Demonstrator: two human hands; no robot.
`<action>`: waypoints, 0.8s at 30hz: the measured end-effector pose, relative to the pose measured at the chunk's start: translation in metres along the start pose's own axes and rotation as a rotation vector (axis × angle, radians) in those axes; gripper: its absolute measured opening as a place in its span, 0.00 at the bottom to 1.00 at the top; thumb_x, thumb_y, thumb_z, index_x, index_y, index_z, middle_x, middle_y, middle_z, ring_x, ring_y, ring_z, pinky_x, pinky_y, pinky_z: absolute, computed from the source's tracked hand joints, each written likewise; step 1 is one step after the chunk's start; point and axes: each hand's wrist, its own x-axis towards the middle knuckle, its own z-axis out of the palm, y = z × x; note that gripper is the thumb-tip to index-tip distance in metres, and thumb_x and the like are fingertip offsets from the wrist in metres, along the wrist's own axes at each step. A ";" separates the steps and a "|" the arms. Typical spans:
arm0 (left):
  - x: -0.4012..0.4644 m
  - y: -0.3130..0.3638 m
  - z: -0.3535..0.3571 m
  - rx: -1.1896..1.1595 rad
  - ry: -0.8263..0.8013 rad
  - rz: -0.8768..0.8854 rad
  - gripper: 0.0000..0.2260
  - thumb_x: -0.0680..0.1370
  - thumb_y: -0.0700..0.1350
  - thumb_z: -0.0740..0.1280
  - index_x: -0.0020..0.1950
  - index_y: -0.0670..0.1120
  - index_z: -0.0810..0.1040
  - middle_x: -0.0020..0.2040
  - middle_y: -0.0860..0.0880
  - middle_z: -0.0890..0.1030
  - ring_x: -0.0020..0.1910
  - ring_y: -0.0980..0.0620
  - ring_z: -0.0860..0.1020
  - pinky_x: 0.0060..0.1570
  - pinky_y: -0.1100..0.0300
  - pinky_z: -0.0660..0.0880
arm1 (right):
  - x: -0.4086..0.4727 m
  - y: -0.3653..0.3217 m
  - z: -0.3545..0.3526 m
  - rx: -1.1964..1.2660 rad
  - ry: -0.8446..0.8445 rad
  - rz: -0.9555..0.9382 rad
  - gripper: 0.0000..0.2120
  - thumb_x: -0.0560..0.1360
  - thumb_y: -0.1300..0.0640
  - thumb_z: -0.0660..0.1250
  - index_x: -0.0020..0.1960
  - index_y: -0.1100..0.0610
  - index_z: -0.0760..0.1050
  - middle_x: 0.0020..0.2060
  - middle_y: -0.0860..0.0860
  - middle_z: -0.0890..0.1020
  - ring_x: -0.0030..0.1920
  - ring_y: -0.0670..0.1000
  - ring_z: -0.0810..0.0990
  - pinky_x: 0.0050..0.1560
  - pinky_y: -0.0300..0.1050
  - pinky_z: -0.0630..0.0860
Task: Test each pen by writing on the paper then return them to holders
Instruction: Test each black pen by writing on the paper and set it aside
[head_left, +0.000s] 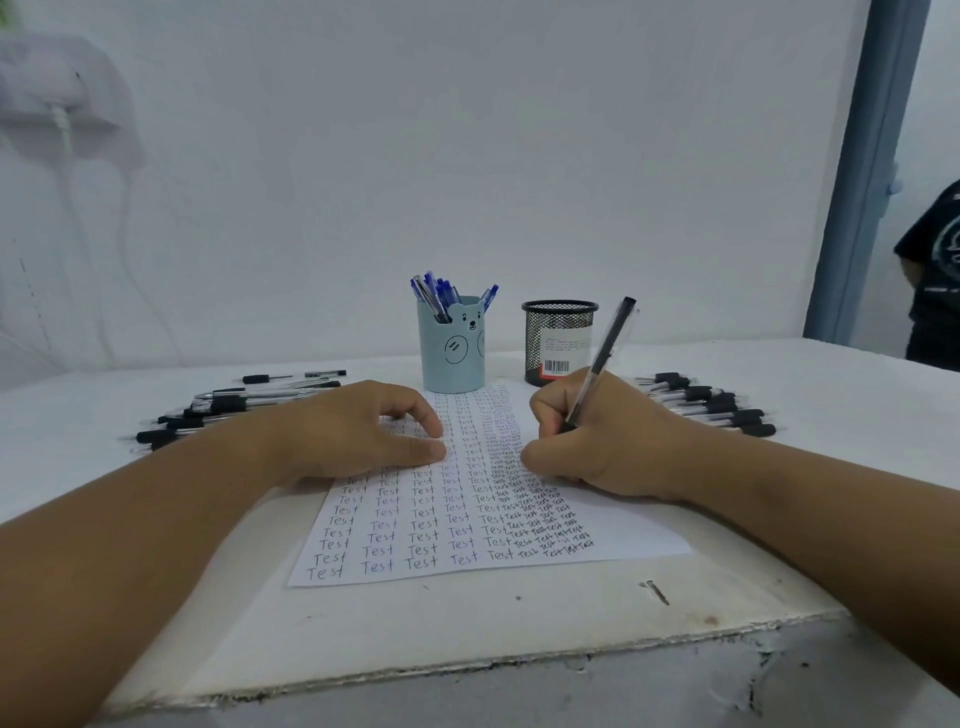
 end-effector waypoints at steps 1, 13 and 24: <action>0.000 0.000 0.000 0.001 -0.002 0.000 0.11 0.69 0.66 0.72 0.50 0.70 0.79 0.66 0.61 0.74 0.65 0.58 0.71 0.70 0.54 0.65 | 0.000 0.000 0.000 -0.007 0.002 -0.004 0.18 0.69 0.63 0.72 0.27 0.54 0.68 0.26 0.52 0.73 0.28 0.46 0.68 0.30 0.38 0.65; 0.000 0.001 0.000 0.012 -0.006 -0.005 0.12 0.69 0.67 0.71 0.51 0.69 0.79 0.65 0.61 0.74 0.65 0.59 0.71 0.69 0.55 0.65 | 0.000 0.001 -0.001 -0.003 0.001 -0.019 0.17 0.69 0.64 0.72 0.28 0.55 0.68 0.27 0.55 0.74 0.28 0.47 0.68 0.29 0.37 0.65; -0.001 0.001 -0.001 0.004 -0.017 -0.014 0.13 0.69 0.66 0.72 0.52 0.68 0.80 0.67 0.61 0.74 0.66 0.58 0.71 0.68 0.56 0.64 | 0.000 0.002 -0.002 0.004 -0.016 -0.020 0.17 0.69 0.64 0.72 0.27 0.55 0.67 0.27 0.56 0.74 0.29 0.48 0.68 0.31 0.40 0.65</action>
